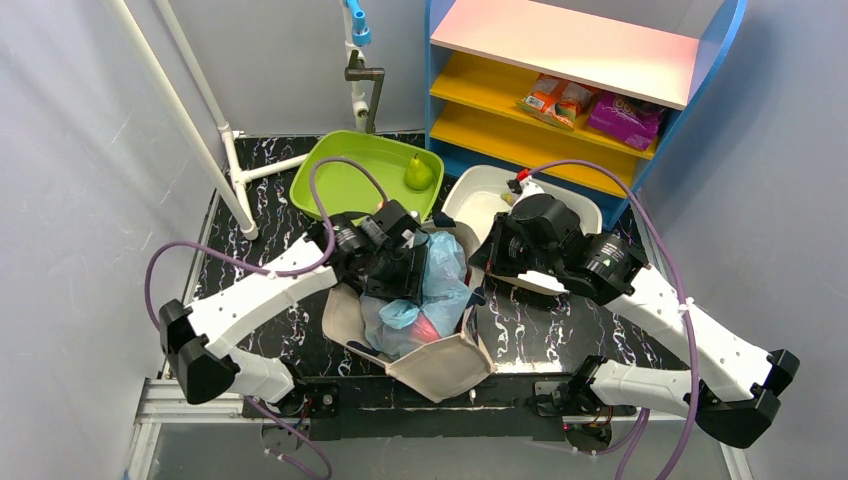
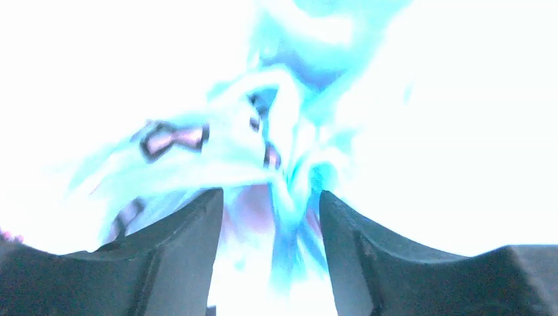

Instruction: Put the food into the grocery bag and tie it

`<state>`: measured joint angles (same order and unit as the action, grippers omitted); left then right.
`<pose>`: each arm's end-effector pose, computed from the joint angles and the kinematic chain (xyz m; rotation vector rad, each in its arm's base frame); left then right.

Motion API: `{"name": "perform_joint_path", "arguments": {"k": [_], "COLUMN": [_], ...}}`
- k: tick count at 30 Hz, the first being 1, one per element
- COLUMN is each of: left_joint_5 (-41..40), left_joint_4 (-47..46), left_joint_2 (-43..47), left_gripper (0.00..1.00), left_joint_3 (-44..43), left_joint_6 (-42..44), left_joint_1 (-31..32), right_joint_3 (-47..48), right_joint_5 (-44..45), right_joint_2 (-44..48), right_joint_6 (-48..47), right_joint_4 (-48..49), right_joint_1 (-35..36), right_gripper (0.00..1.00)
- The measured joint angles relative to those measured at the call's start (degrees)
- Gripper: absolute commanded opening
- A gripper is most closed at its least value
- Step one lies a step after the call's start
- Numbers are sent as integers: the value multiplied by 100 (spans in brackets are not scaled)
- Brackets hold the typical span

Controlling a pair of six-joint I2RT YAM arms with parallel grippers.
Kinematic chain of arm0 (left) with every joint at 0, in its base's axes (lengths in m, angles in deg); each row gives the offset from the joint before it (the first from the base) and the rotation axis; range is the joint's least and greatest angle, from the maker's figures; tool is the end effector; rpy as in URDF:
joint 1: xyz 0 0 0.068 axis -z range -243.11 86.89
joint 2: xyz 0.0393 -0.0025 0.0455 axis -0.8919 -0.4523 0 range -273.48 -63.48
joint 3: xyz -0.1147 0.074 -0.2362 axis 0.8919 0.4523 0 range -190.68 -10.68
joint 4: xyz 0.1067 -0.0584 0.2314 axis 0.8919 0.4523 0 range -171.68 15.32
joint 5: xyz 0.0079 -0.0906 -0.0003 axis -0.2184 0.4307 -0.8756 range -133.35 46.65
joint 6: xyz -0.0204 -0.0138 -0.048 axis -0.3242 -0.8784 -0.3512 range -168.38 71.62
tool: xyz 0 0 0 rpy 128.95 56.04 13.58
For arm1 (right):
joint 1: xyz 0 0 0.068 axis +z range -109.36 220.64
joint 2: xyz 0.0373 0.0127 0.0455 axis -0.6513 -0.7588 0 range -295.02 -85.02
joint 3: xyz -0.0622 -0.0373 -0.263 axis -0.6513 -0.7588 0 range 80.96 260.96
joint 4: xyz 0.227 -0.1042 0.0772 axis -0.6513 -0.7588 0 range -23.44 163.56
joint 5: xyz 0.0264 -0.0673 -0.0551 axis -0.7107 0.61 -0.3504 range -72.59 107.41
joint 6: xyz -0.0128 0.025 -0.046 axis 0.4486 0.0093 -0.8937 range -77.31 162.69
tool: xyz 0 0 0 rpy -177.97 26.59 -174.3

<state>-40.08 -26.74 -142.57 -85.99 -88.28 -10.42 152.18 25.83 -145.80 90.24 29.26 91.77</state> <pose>0.1652 -0.2203 0.3227 0.3270 2.7209 -0.6087 0.1370 0.1617 0.3865 0.0183 2.2756 0.8109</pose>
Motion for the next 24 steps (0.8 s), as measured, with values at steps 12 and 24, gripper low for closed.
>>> {"name": "perform_joint_path", "arguments": {"k": [12, 24], "left_joint_5": [-748, -1753], "left_joint_4": [1987, 2900], "left_joint_2": [566, 2234], "left_gripper": [92, 75], "left_joint_3": [-1681, -914], "left_joint_6": [68, -581], "left_joint_1": [33, 31], "right_joint_3": [-155, -164], "right_joint_5": [39, 42], "right_joint_2": [85, 85], "right_joint_6": [50, 188], "right_joint_4": [120, 118], "right_joint_1": [-2, -2], "right_gripper": [1, 1]}}
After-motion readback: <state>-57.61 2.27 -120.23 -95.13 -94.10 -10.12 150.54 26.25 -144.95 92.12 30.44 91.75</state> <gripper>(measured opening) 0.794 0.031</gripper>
